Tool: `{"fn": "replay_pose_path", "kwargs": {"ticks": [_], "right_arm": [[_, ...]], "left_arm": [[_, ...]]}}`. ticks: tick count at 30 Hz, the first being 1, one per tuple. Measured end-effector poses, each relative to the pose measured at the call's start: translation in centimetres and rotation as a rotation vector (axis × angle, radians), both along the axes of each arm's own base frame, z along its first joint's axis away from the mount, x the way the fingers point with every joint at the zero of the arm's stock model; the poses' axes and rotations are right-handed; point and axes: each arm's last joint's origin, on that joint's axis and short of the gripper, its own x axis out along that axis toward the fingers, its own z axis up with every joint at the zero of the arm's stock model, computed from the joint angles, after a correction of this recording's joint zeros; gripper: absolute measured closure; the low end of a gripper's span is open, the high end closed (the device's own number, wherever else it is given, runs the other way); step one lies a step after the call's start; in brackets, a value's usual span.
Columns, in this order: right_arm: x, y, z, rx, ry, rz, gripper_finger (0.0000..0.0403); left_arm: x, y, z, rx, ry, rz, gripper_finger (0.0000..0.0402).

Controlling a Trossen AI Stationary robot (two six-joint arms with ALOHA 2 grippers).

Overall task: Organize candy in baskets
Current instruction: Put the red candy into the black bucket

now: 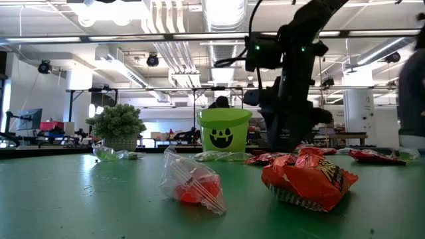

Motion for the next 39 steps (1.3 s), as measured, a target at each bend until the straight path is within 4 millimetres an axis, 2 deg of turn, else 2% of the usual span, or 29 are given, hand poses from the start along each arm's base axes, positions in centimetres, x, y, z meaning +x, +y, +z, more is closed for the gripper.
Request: {"fn": "replay_pose_path", "kwargs": {"ticks": [6,18,25,32,39], "right_arm": [[-0.1,-0.5,-1.0,0.040,-0.078,0.019,0.0186],[-0.5,-0.4,-2.1,0.030,-0.071,0.030,0.0186],[0.2,-0.2,-5.1,0.094,0.018,0.027,0.0196],[1.5,-0.2,-6.0,0.145,0.029,0.064,0.0249],[2.0,-0.1,-5.9,0.170,-0.013,0.087,0.0340]], "left_arm": [[0.0,0.0,0.0,0.000,0.001,0.000,0.0326],[0.0,0.0,0.0,-0.001,0.001,0.001,0.0326],[0.1,0.1,0.0,-0.002,0.003,0.001,0.0326],[0.2,0.1,-0.1,-0.003,0.005,0.001,0.0326],[0.2,0.1,-0.1,0.004,0.008,0.004,0.0326]]}}
